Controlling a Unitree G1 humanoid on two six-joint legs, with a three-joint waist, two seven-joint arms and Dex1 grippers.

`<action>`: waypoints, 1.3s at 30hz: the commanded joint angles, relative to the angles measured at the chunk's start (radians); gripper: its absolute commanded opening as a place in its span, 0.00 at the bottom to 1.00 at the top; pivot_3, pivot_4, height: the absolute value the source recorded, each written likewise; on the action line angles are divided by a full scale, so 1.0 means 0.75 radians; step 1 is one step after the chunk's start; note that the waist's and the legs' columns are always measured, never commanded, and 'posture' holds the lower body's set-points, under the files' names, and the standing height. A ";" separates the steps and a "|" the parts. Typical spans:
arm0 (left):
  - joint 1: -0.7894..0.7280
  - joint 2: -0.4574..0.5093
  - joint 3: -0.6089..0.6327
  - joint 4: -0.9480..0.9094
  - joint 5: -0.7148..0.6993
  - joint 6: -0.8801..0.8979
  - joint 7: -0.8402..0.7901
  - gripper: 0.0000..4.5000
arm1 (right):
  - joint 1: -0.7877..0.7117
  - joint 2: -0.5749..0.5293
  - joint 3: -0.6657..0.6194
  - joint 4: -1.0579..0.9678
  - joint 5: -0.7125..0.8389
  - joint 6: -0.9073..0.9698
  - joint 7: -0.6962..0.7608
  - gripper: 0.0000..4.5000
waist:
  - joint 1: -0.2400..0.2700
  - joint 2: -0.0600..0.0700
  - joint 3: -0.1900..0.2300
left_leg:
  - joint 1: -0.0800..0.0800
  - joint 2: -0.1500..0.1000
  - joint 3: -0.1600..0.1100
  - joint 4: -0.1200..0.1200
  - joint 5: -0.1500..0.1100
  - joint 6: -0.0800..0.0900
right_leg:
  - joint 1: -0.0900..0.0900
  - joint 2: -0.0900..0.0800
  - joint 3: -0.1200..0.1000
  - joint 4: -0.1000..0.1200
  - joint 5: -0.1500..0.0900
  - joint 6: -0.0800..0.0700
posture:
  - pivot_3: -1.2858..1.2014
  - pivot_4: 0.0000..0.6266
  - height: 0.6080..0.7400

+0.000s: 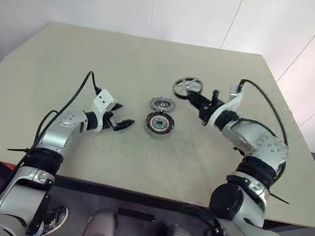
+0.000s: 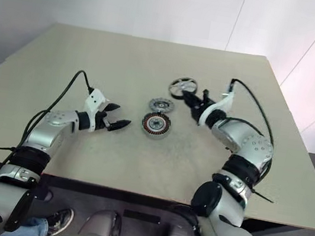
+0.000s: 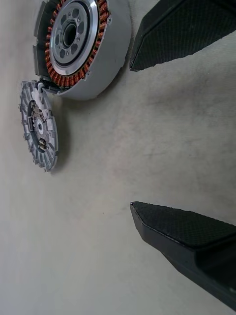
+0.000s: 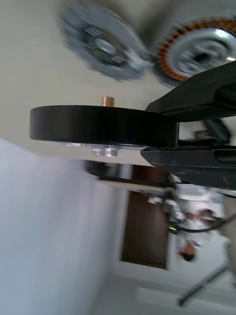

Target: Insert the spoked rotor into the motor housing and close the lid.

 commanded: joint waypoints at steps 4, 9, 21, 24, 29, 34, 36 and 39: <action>-0.006 0.035 0.001 -0.038 0.007 -0.009 -0.018 1.00 | 0.176 0.217 0.062 -0.249 0.292 0.121 -0.278 0.08 | 0.012 0.000 0.000 | -0.001 -0.002 0.000 0.000 0.000 -0.001 | 0.000 -0.002 0.000 -0.001 0.000 0.001 | 0.52 0.00 1.00; 0.004 0.052 -0.002 -0.050 0.002 0.001 -0.027 1.00 | 0.283 0.229 0.163 -0.255 0.426 -0.003 -0.424 0.08 | 0.012 -0.001 0.000 | 0.002 -0.002 0.000 -0.001 0.002 -0.003 | 0.001 -0.002 0.000 -0.001 -0.005 0.011 | 0.52 0.00 1.00; -0.003 0.047 -0.003 -0.047 0.005 -0.002 -0.025 1.00 | 0.375 0.125 0.418 -0.226 0.637 -0.246 -0.546 0.08 | 0.007 -0.001 0.000 | 0.000 -0.002 0.000 -0.006 0.003 -0.006 | -0.001 -0.002 0.000 -0.001 -0.005 0.012 | 0.52 0.00 1.00; 0.003 0.049 -0.001 -0.055 0.002 0.002 -0.024 1.00 | 0.387 0.093 0.470 -0.202 0.652 -0.294 -0.547 0.08 | 0.007 -0.001 0.000 | 0.000 -0.002 0.000 -0.006 0.003 -0.006 | -0.001 -0.002 0.000 -0.001 -0.005 0.012 | 0.52 0.00 1.00; 0.011 0.052 0.004 -0.067 0.001 0.007 -0.017 1.00 | 0.403 0.036 0.545 -0.155 0.641 -0.342 -0.545 0.08 | 0.007 -0.001 -0.001 | 0.000 -0.002 0.000 -0.005 0.003 -0.006 | -0.001 -0.002 0.000 -0.001 -0.005 0.012 | 0.52 0.00 1.00; 0.012 0.051 0.003 -0.069 0.001 0.009 -0.012 1.00 | 0.414 -0.009 0.597 -0.141 0.625 -0.377 -0.535 0.30 | 0.008 -0.002 -0.001 | 0.000 -0.002 -0.001 -0.005 0.003 -0.006 | -0.001 -0.002 0.000 -0.001 -0.005 0.012 | 0.52 0.00 1.00; 0.010 0.047 0.001 -0.065 0.001 0.008 -0.011 1.00 | 0.409 -0.033 0.610 -0.169 0.624 -0.393 -0.518 0.46 | 0.008 -0.003 -0.002 | 0.000 -0.002 -0.001 -0.005 0.003 -0.006 | -0.001 -0.002 0.000 -0.001 -0.005 0.012 | 0.52 0.00 1.00; 0.006 0.042 -0.002 -0.056 0.002 0.004 -0.009 1.00 | 0.402 -0.070 0.625 -0.222 0.655 -0.415 -0.511 0.69 | 0.008 -0.004 -0.003 | 0.001 -0.002 -0.001 -0.005 0.003 -0.006 | 0.000 -0.002 0.000 -0.001 -0.005 0.012 | 0.52 0.00 1.00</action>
